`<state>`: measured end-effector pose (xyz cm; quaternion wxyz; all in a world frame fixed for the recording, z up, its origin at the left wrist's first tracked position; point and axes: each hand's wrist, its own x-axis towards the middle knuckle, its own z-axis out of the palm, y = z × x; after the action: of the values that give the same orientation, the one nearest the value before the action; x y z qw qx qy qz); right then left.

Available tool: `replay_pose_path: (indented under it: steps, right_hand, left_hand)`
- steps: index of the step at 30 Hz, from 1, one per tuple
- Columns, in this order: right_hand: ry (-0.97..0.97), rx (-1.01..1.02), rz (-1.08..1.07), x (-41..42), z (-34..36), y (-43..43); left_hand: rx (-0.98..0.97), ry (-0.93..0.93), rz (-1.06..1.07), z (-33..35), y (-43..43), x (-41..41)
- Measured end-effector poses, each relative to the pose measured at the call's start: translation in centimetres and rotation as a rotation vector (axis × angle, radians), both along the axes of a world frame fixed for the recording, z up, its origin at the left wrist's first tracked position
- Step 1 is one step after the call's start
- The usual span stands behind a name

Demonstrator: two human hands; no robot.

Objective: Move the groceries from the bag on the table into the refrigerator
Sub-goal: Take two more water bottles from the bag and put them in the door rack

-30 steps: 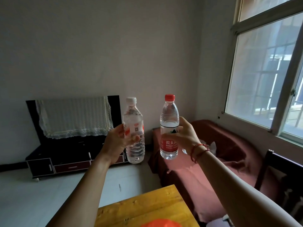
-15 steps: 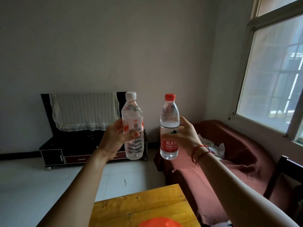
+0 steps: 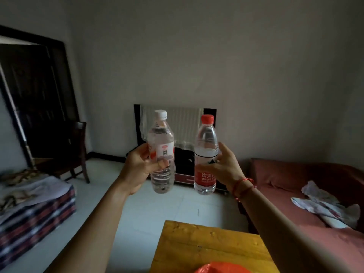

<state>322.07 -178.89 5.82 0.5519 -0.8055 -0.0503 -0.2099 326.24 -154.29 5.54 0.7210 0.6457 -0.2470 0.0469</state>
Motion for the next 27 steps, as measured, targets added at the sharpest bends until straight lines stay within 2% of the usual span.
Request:
replay_pose_path:
  steps: [6,17,27]
  right_hand:
    - [0.005,0.001,0.212,0.8,-0.5,11.1]
    - [0.080,0.029,0.700,-3.6,-3.0,33.4]
    - [0.138,0.056,1.199,-10.2,-3.8,50.6]
  left_hand:
    - [-0.007,0.015,0.283,-0.7,11.0,-4.9]
    - [0.056,0.105,0.774,-2.6,29.9,-20.6]
    - [0.115,0.156,1.305,-3.4,37.9,-35.4]
